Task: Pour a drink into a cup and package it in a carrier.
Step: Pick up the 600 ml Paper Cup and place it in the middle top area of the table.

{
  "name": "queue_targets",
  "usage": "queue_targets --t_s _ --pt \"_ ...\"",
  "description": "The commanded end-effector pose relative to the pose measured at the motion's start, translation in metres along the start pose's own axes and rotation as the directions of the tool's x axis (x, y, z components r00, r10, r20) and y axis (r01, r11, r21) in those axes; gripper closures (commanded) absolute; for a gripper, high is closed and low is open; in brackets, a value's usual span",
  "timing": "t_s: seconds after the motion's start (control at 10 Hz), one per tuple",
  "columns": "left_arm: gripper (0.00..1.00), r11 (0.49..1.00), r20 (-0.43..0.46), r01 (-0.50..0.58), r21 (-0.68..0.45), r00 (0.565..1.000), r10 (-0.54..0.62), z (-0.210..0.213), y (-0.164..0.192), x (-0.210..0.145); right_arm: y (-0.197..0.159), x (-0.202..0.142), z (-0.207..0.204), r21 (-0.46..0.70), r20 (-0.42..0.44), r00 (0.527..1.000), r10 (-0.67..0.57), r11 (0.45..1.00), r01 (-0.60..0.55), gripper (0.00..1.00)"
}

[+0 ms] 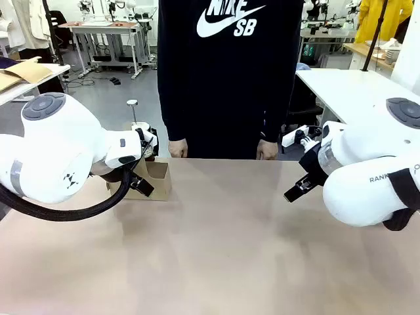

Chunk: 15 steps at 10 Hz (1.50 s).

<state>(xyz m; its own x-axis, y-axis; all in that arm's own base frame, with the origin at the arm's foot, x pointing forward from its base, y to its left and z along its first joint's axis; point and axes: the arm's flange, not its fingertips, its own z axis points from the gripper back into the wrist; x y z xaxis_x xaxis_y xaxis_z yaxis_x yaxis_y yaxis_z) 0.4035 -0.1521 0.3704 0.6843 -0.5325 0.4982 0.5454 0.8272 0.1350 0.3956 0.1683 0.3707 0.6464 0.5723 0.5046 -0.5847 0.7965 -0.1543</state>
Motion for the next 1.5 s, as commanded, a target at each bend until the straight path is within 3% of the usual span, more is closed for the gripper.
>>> queue_targets --t_s 0.0,1.0,1.2,1.4 --pt "0.0 1.0 0.0 0.0 0.0 1.0 0.0 0.0 0.0 0.0 0.0 0.0 0.0 0.0 0.0 1.0 0.0 1.0 0.0 0.0" --pt "0.0 1.0 0.0 0.0 0.0 1.0 0.0 0.0 0.0 0.0 0.0 0.0 0.0 0.0 0.0 1.0 0.001 1.0 -0.001 0.0" --pt "0.0 1.0 0.0 0.0 0.0 1.0 0.0 0.0 0.0 0.0 -0.012 0.043 0.043 0.025 0.021 0.999 0.031 0.999 -0.032 0.0" --pt "0.0 1.0 0.0 0.0 0.0 1.0 0.0 0.0 0.0 0.0 -0.049 0.075 0.096 0.112 0.062 0.996 0.059 0.991 -0.066 0.0"
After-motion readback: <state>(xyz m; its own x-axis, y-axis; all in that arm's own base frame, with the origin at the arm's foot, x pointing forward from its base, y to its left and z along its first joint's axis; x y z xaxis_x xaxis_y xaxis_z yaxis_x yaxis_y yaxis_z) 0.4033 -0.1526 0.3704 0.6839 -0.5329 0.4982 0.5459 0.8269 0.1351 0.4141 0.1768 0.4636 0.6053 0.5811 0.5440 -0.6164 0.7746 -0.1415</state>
